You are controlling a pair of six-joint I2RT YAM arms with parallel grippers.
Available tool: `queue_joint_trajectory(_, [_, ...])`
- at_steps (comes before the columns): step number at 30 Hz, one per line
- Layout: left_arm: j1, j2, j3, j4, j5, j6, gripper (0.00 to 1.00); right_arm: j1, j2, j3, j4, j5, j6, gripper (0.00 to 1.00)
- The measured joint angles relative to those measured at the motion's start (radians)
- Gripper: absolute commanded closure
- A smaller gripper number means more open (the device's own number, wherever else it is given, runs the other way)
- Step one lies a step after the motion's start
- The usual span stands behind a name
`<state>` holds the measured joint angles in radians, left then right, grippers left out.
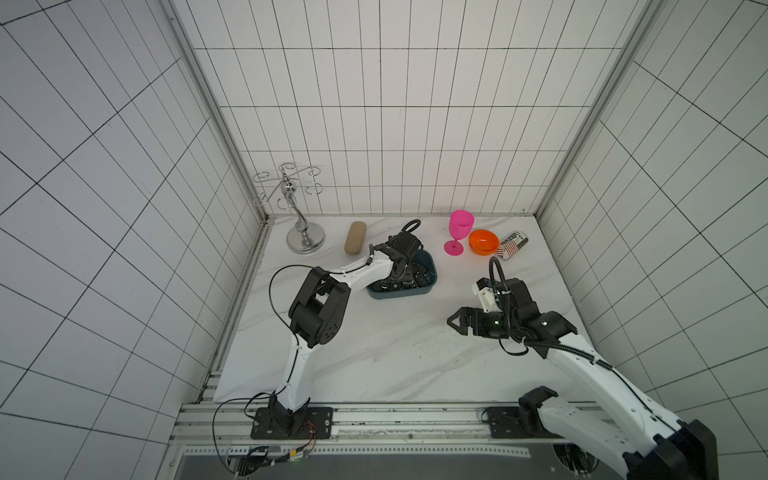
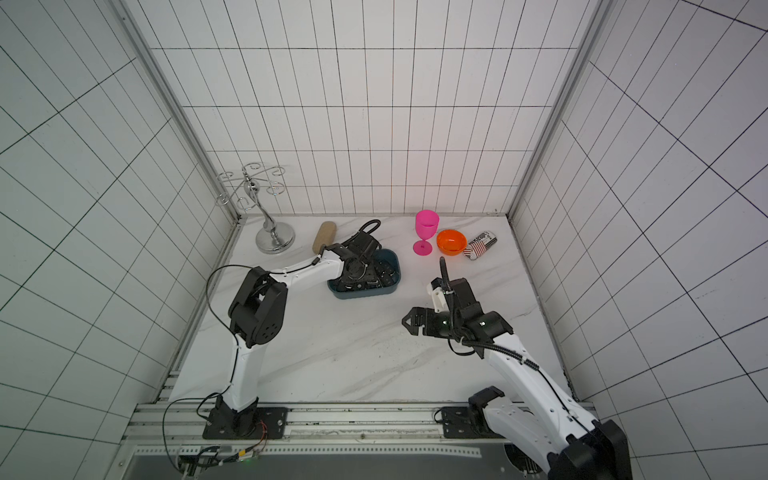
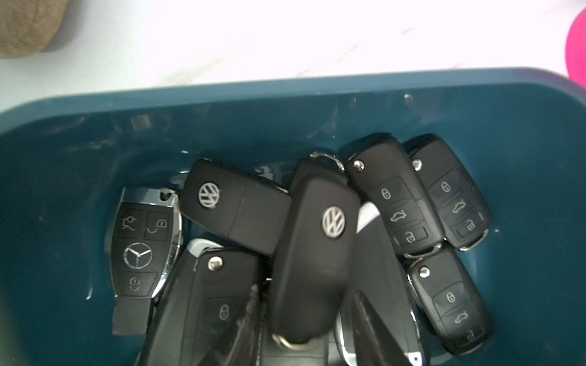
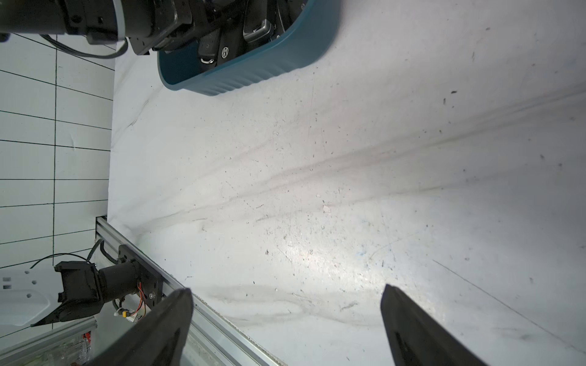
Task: Place the car key into the storage box
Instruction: Place the car key in the storage box, then reset both arms
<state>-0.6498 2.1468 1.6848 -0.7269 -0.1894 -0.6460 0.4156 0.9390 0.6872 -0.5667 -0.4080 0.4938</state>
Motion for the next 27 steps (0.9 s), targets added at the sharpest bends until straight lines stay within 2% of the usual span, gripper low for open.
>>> queue_joint_trajectory(12, [0.0, -0.041, 0.003, -0.051, -0.011, 0.026, 0.41, 0.0, -0.041, 0.0, 0.021, 0.076, 0.008, 0.02])
queue_joint_trajectory(14, [0.0, -0.091, 0.016, -0.081, -0.023, 0.051, 0.37, 0.0, -0.072, 0.0, 0.045, 0.091, 0.013, 0.01])
queue_joint_trajectory(15, [0.0, -0.125, 0.017, -0.086, -0.028, 0.066, 0.31, 0.0, -0.085, 0.0, 0.054, 0.104, 0.014, 0.01])
queue_joint_trajectory(16, [0.0, -0.172, 0.016, -0.093, -0.035, 0.084, 0.22, 0.0, -0.097, 0.0, 0.064, 0.119, 0.014, 0.01])
queue_joint_trajectory(17, [0.0, -0.23, 0.009, -0.095, -0.046, 0.106, 0.06, -0.001, -0.108, 0.0, 0.071, 0.136, 0.013, 0.01])
queue_joint_trajectory(18, [0.0, -0.284, -0.004, -0.089, -0.058, 0.114, 0.02, -0.002, -0.114, 0.0, 0.077, 0.15, 0.01, 0.01])
queue_joint_trajectory(22, [-0.001, -0.652, -0.2, 0.003, -0.166, 0.159, 0.01, -0.003, -0.134, 0.0, 0.091, 0.199, -0.021, 0.01])
queue_joint_trajectory(27, [0.014, -1.138, -0.616, 0.227, -0.322, 0.229, 0.02, -0.006, -0.225, -0.028, 0.135, 0.285, -0.081, 0.02])
